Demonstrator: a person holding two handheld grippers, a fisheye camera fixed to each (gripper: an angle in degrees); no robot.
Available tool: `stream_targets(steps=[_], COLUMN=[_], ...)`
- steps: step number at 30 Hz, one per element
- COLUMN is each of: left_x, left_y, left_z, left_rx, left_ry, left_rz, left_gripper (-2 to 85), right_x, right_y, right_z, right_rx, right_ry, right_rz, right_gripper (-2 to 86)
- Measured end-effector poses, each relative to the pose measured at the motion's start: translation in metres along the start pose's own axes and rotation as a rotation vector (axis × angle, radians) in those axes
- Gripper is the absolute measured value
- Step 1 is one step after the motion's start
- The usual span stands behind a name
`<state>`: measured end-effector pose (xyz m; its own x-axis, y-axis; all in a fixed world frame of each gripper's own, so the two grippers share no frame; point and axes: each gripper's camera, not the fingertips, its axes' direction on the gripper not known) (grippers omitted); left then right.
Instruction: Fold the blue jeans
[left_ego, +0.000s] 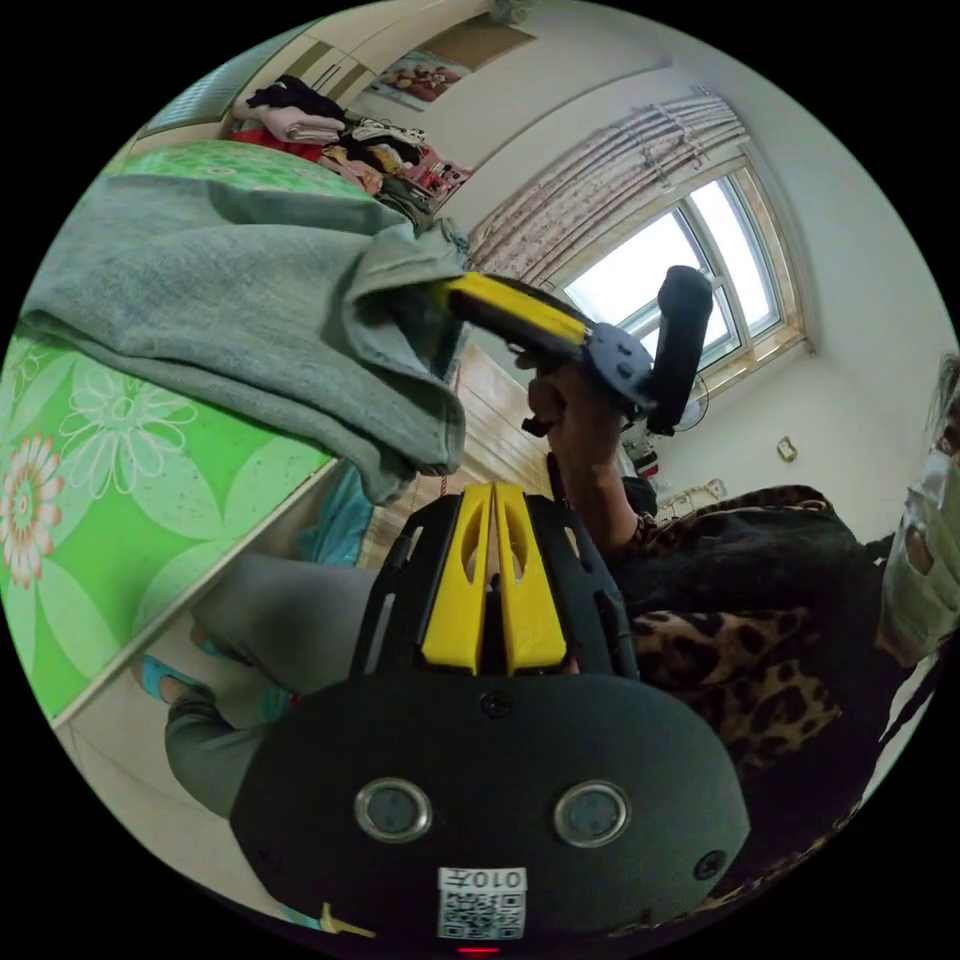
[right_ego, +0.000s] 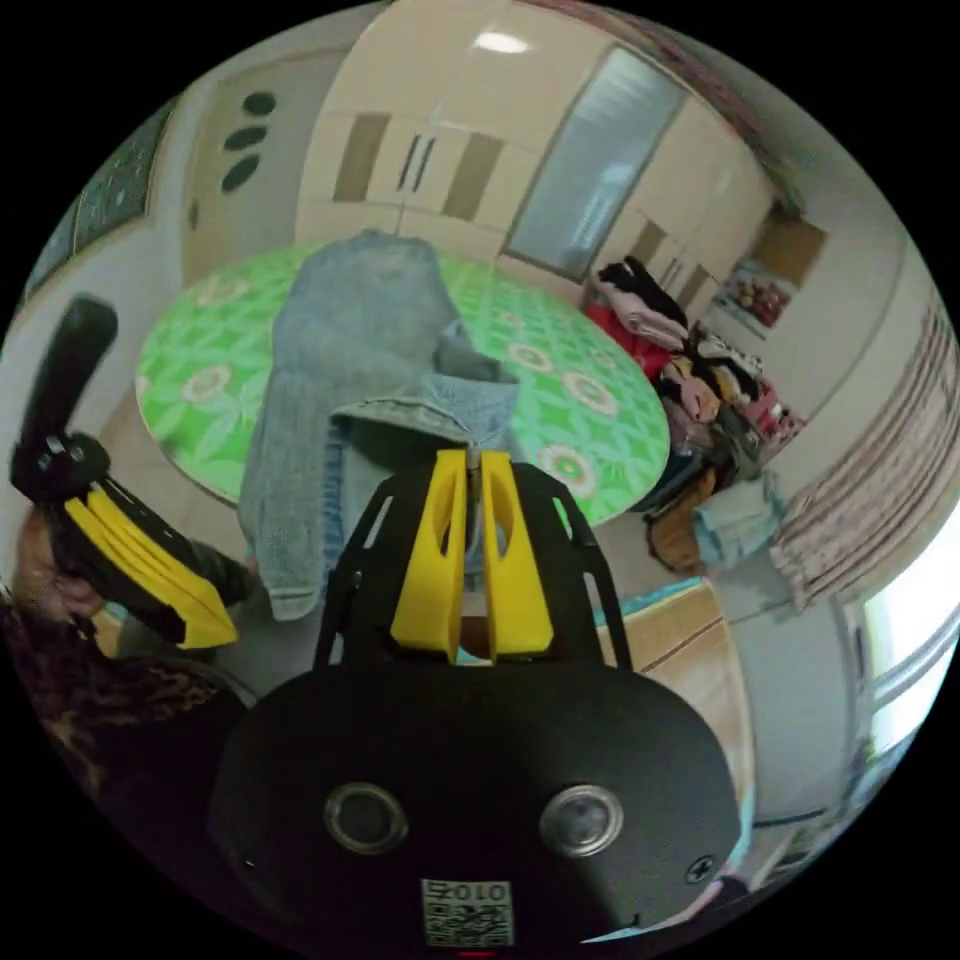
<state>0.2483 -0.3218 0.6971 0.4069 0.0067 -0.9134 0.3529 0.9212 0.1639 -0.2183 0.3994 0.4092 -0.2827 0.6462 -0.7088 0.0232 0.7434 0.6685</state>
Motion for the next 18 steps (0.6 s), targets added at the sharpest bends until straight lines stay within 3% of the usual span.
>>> stream_targets(steps=[2, 4, 7, 13, 18], left_x=[-0.008, -0.013, -0.023, -0.051, -0.069], left_y=[0.006, 0.008, 0.013, 0.034, 0.051], left_z=[0.008, 0.016, 0.033, 0.059, 0.053], left_rx=[0.006, 0.002, -0.020, -0.029, 0.089], left_ry=[-0.008, 0.002, 0.026, 0.089, 0.071], left_rz=[0.001, 0.004, 0.000, -0.075, -0.149], left_gripper=[-0.1, -0.1, 0.0, 0.1, 0.7], right_x=[0.054, 0.109, 0.147, 0.175, 0.161], right_y=[0.021, 0.056, 0.101, 0.150, 0.159], right_z=[-0.001, 0.022, 0.050, 0.063, 0.091], right_rx=[-0.002, -0.053, -0.094, -0.050, -0.129], right_ry=[-0.178, -0.477, -0.682, -0.856, -1.041], right_rz=[0.181, 0.319, 0.457, 0.521, 0.491], right_gripper=[4.3, 5.3, 6.5, 10.3, 14.9])
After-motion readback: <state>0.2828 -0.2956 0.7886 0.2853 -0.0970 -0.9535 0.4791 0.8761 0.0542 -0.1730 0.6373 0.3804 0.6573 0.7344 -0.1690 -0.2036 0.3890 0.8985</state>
